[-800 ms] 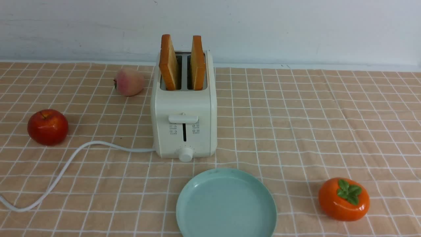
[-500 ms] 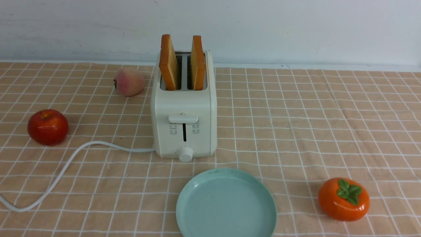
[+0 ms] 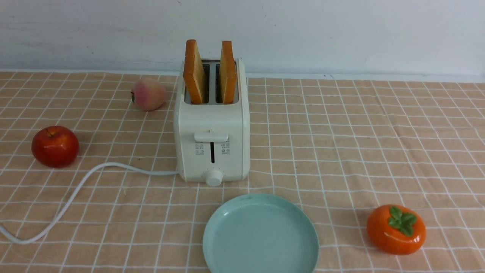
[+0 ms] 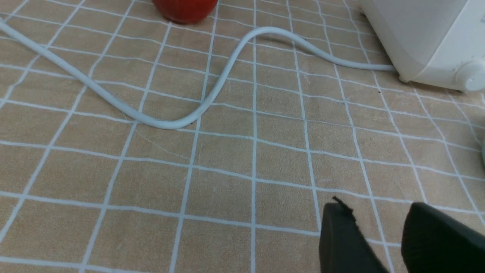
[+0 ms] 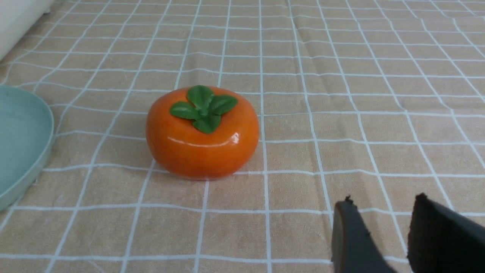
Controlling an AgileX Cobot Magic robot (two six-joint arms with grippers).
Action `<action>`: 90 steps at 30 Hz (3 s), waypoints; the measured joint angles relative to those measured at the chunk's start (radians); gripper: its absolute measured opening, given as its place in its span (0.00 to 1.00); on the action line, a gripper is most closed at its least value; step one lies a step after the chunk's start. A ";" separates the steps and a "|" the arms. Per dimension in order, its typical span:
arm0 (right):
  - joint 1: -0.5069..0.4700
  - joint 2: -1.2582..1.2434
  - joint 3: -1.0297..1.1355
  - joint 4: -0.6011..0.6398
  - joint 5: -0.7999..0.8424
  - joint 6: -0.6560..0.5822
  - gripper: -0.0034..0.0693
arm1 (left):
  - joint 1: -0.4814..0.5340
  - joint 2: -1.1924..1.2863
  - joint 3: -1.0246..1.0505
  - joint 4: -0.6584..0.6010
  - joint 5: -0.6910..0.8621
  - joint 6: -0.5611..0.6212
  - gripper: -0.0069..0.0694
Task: Take toasted bread from bread machine on light coffee tablecloth place on plate.
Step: 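Grasp the toast slice in the toaster and pull it up out of the slot with the right gripper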
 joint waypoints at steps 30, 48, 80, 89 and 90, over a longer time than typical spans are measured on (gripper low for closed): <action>-0.002 0.000 0.010 0.186 -0.299 0.035 0.38 | 0.000 0.000 0.000 0.112 -0.557 0.000 0.40; -0.007 0.080 -0.241 0.363 -0.641 0.262 0.38 | 0.000 0.021 -0.323 -0.038 -0.870 -0.152 0.40; 0.266 1.553 -1.451 0.507 0.526 -0.202 0.40 | 0.000 1.035 -1.100 -0.196 0.621 -0.123 0.40; 0.556 1.905 -1.992 0.049 0.543 0.250 0.63 | 0.000 1.047 -1.100 -0.217 0.695 -0.109 0.40; 0.561 1.911 -2.012 0.038 0.541 0.260 0.63 | 0.000 1.047 -1.100 -0.217 0.695 -0.109 0.40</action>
